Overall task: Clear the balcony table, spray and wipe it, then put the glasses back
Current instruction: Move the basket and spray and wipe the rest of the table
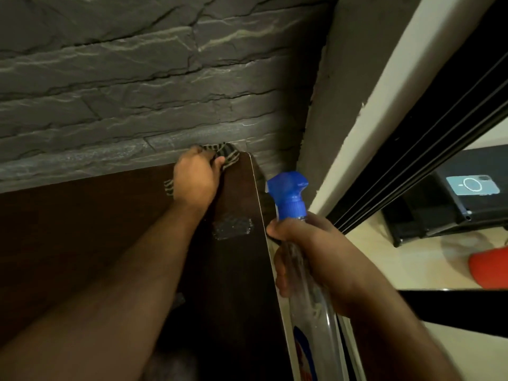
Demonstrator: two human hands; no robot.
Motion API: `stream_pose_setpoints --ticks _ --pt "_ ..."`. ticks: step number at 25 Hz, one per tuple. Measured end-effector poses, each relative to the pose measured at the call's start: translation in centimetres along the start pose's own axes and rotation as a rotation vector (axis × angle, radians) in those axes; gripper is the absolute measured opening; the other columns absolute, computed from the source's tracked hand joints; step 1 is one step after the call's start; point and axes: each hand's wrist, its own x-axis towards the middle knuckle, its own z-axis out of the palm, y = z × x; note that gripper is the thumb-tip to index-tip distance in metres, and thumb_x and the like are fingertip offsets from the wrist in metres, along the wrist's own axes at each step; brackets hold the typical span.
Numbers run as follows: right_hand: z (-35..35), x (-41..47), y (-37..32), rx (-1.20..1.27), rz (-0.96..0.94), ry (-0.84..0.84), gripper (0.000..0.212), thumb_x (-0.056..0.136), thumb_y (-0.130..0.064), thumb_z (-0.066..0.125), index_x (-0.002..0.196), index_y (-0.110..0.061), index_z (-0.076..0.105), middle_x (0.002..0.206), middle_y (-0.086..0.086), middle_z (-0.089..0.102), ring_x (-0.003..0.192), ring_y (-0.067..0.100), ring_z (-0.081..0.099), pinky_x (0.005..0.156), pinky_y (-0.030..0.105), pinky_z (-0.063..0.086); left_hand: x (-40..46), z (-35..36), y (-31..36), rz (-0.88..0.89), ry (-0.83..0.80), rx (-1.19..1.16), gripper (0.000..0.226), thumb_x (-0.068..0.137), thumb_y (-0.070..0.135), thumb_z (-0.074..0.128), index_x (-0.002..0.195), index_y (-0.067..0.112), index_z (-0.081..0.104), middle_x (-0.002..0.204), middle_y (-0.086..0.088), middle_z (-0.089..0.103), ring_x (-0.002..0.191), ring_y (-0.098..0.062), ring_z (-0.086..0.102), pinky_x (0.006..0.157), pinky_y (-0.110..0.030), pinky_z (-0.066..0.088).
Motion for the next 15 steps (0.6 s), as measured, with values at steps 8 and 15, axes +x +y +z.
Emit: stream_pose_setpoints --ticks 8,15 --pt "2.8 -1.5 0.3 -0.014 0.045 -0.028 0.029 0.085 -0.024 0.064 0.105 -0.036 0.046 0.06 0.011 0.06 0.05 0.024 0.058 0.055 0.036 0.051 -2.1 -1.9 -3.7 0.355 -0.144 -0.127 0.031 0.093 0.033 0.056 0.113 0.013 0.068 0.11 -0.005 0.062 0.103 -0.023 0.054 0.088 -0.033 0.039" --pt "4.8 -3.6 3.3 -0.016 0.041 -0.049 0.031 0.085 -0.018 0.065 0.104 -0.035 0.047 0.064 0.011 0.058 0.049 0.02 0.056 0.051 0.03 0.051 -1.0 -1.5 -2.2 0.207 -0.112 -0.158 0.032 0.094 0.035 0.054 0.112 0.012 0.068 0.11 -0.007 0.062 0.102 -0.024 0.055 0.088 -0.035 0.043"
